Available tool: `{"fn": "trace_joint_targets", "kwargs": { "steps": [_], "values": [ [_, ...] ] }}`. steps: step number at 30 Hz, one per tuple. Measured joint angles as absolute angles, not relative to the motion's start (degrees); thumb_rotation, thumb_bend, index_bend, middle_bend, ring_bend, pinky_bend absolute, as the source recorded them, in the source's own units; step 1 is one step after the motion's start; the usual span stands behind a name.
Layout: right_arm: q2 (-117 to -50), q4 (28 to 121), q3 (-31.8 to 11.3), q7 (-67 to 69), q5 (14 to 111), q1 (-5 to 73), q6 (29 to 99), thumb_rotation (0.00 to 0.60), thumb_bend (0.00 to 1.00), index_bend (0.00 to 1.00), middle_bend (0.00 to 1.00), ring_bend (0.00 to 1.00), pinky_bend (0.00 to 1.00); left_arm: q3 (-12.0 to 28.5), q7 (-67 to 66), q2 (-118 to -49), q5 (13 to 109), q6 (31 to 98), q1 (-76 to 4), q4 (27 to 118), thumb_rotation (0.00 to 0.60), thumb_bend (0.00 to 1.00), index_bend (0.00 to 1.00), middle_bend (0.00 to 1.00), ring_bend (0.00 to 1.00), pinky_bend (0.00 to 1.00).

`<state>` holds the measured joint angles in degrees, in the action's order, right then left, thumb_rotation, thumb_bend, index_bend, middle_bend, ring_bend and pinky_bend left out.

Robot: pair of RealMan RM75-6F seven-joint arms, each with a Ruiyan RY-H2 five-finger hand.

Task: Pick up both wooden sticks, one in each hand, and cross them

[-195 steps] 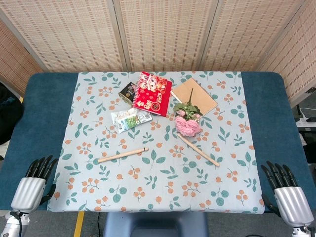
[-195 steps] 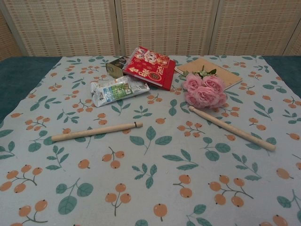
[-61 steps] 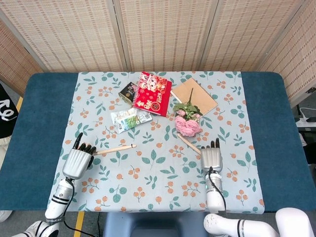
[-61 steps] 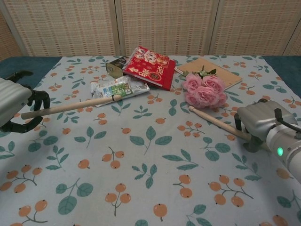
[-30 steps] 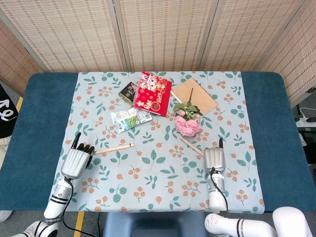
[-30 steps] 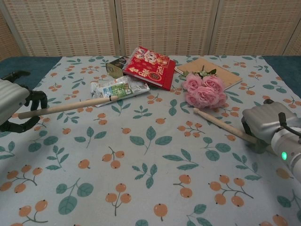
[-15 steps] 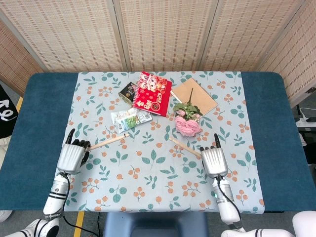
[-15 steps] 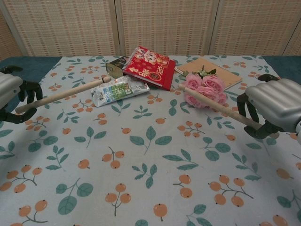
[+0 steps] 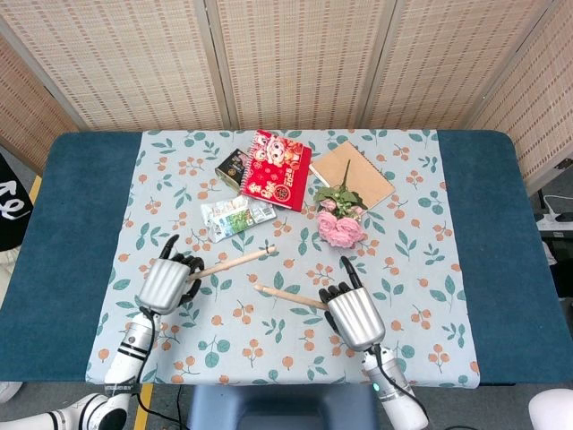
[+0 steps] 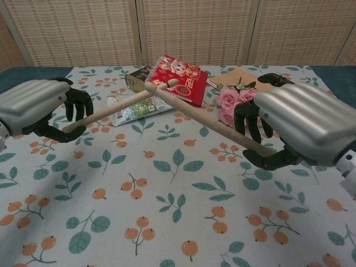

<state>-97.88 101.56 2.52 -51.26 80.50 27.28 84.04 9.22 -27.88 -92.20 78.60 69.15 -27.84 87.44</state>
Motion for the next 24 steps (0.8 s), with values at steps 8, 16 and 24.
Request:
{"fn": "trace_joint_targets", "kwargs": {
  "steps": [8, 16, 24],
  "values": [
    [-101.74, 101.01, -2.69, -54.79, 77.74, 27.87, 81.53, 0.6, 0.41, 0.96, 0.84, 0.56, 0.0, 8.85, -34.36, -93.55, 77.8, 68.95, -29.54, 93.97, 0.6, 0.53, 0.83, 0.86, 0.48, 0.1],
    [-101.65, 100.75, -5.53, -56.13, 74.34, 27.41, 80.78, 0.6, 0.41, 0.96, 0.84, 0.56, 0.0, 7.18, -34.39, -93.33, 78.92, 70.46, -29.27, 95.27, 0.6, 0.53, 0.83, 0.86, 0.48, 0.1],
    [-101.51, 100.44, -5.63, -56.7, 73.63, 27.2, 80.03, 0.6, 0.41, 0.96, 0.84, 0.56, 0.0, 7.08, -34.1, -93.14, 79.15, 71.0, -29.43, 95.18, 0.6, 0.53, 0.83, 0.86, 0.49, 0.1]
  ]
}}
